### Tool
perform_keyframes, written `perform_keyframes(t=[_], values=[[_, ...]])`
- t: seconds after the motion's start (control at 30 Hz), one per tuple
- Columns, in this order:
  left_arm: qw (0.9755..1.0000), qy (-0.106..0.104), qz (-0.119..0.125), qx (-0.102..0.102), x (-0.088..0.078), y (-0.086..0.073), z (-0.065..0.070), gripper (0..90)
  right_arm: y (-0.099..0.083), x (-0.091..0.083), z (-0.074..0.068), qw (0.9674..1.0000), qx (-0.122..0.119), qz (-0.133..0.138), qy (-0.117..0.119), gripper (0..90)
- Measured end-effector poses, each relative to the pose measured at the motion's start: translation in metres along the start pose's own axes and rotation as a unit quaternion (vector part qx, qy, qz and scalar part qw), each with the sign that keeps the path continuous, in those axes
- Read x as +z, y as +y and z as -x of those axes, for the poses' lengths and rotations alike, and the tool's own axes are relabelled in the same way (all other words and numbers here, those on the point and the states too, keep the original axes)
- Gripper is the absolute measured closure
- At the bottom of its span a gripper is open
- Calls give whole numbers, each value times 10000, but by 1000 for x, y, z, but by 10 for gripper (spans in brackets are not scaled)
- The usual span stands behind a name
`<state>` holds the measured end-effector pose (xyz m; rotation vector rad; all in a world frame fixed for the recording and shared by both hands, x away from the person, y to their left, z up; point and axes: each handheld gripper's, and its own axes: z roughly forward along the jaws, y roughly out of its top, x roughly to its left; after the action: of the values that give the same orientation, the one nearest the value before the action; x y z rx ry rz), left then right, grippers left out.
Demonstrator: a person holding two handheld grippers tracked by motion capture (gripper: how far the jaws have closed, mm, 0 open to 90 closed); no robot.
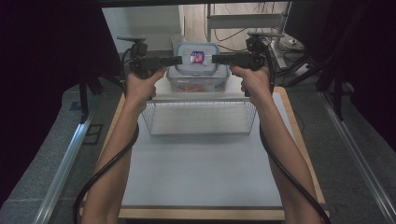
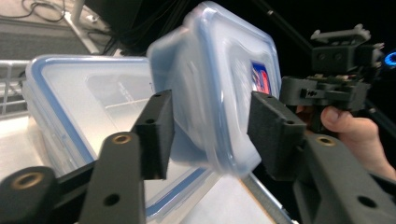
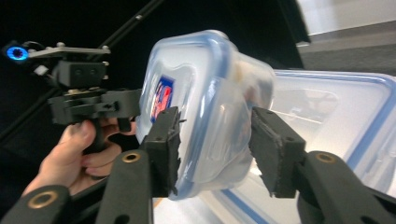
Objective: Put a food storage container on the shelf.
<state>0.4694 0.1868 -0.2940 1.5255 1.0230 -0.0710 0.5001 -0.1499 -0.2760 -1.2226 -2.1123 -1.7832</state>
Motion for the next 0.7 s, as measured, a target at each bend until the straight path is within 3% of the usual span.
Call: perform_keyframes(t=[0.1, 0.17, 0.2, 0.3, 0.4, 0.47, 0.57, 0.7], values=[[9999, -81, 56, -99, 2, -1, -1, 471, 0, 1, 2, 9999, 34, 91, -80, 498], [9999, -55, 14, -94, 3, -2, -1, 459, 1, 1, 2, 9994, -63, 173, -278, 473], [10000, -24, 5, -62, 3, -2, 0, 456, 1, 1, 2, 9989, -135, 201, -405, 456], [10000, -64, 52, -10, 3, -4, 3, 425, 2, -1, 0, 9979, -259, 355, -478, 459], [9998, -7, 85, 183, -1, -6, 8, 394, 1, -7, -9, 9956, -572, 430, -605, 497], [9992, 108, 162, 358, -5, -8, 13, 365, -3, -13, -19, 9918, -897, 424, -809, 569], [9964, 337, 264, 726, -13, -15, 20, 319, -13, -19, -37, 9834, -1441, 255, -1070, 729], [9915, 597, 395, 1090, -20, -28, 28, 227, -32, -14, -54, 9726, -2010, -68, -1164, 873]])
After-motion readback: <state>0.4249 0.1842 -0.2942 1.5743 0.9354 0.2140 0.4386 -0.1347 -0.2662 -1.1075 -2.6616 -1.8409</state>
